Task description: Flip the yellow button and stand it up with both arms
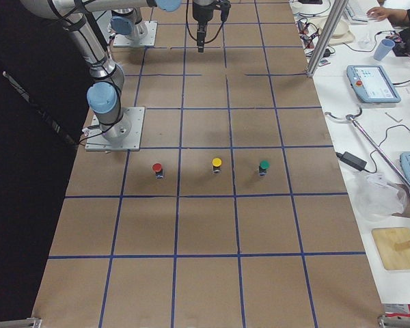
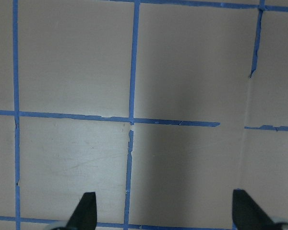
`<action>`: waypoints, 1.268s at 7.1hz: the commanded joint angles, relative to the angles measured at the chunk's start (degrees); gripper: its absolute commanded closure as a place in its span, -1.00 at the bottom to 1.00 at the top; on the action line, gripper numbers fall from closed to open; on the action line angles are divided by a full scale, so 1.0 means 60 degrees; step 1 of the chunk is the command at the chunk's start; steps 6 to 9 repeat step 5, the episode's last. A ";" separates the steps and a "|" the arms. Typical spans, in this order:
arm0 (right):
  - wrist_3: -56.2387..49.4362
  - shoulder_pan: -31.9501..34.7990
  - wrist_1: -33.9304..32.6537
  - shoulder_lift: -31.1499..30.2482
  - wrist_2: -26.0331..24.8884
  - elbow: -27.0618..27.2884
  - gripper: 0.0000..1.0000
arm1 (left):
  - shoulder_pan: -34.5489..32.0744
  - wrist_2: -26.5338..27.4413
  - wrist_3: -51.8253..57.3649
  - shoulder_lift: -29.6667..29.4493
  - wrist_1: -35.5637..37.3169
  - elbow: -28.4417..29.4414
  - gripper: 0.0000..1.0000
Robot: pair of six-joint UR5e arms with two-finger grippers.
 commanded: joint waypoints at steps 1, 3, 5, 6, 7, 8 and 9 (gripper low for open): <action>-0.0003 -0.0273 0.0342 0.0176 -0.0024 -0.0144 -0.99 | 0.0001 0.0006 -0.0002 -0.0034 -0.0002 0.0016 -1.00; 0.0012 -0.0245 0.0374 0.0162 -0.0010 -0.0100 -0.99 | 0.0001 -0.0008 -0.0002 -0.0034 -0.0002 0.0016 -1.00; 0.0012 -0.0231 0.0359 0.0147 -0.0010 -0.0100 -1.00 | 0.0001 -0.0008 -0.0002 -0.0034 -0.0002 0.0001 -1.00; 0.0012 -0.0231 0.0359 0.0147 -0.0010 -0.0100 -1.00 | 0.0001 -0.0008 -0.0002 -0.0034 -0.0002 0.0001 -1.00; 0.0012 -0.0231 0.0359 0.0147 -0.0010 -0.0100 -1.00 | 0.0001 -0.0008 -0.0002 -0.0034 -0.0002 0.0001 -1.00; 0.0012 -0.0231 0.0359 0.0147 -0.0010 -0.0100 -1.00 | 0.0001 -0.0008 -0.0002 -0.0034 -0.0002 0.0001 -1.00; 0.0012 -0.0231 0.0359 0.0147 -0.0010 -0.0100 -1.00 | 0.0001 -0.0008 -0.0002 -0.0034 -0.0002 0.0001 -1.00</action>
